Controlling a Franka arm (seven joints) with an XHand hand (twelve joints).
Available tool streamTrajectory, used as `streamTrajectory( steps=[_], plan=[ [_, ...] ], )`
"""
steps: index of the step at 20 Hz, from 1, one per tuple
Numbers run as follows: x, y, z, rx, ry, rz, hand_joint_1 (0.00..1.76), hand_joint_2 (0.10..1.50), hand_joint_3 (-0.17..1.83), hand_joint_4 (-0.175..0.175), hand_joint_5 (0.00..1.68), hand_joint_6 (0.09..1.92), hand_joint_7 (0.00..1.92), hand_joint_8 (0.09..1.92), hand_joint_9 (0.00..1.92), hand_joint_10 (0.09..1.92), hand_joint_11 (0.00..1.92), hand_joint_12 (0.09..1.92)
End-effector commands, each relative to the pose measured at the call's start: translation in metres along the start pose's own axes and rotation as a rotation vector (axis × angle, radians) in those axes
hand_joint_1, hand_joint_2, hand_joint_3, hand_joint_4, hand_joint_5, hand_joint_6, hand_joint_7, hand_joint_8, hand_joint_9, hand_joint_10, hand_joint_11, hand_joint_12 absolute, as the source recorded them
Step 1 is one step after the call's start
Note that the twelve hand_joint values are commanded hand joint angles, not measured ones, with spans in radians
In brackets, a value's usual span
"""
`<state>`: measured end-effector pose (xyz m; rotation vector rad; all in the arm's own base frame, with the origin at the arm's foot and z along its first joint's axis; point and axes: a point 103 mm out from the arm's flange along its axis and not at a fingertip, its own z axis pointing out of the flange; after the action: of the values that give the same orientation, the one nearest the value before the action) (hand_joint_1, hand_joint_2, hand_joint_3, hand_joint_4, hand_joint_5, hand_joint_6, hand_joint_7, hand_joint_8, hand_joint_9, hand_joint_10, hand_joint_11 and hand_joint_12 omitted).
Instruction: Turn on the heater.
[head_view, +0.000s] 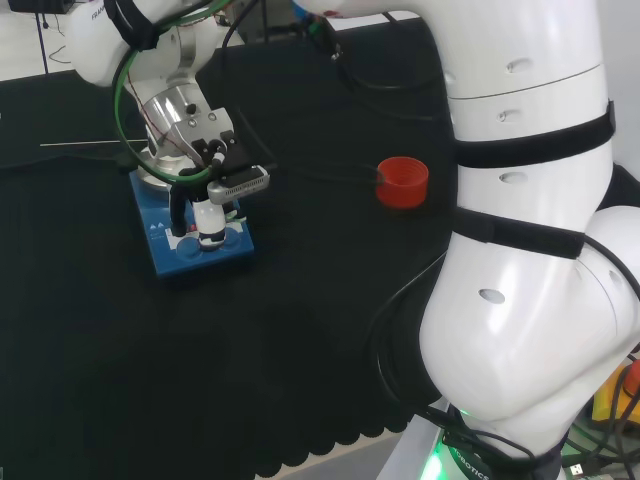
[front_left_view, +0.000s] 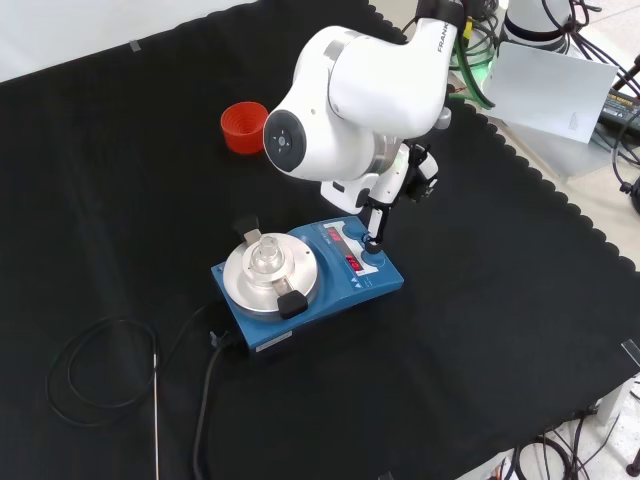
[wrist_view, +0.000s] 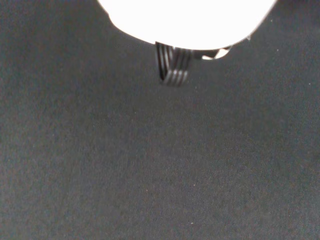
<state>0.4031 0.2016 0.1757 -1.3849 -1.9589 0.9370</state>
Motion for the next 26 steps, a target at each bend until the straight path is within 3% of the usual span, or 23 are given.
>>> streamTrajectory(
  steps=[1, 26],
  plan=[
    [0.0, 0.004, 0.002, 0.015, 0.001, 0.002, 1.41, 0.47, 1.28, -0.036, 0.31, 0.18, 1.56, 1.59, 1.65, 1.41, 1.33, 1.36],
    [-0.009, 0.002, 0.007, 0.053, 0.013, 0.013, 1.41, 0.46, 1.29, -0.036, 0.35, 0.16, 1.56, 1.59, 1.65, 1.41, 1.33, 1.36]
  ],
)
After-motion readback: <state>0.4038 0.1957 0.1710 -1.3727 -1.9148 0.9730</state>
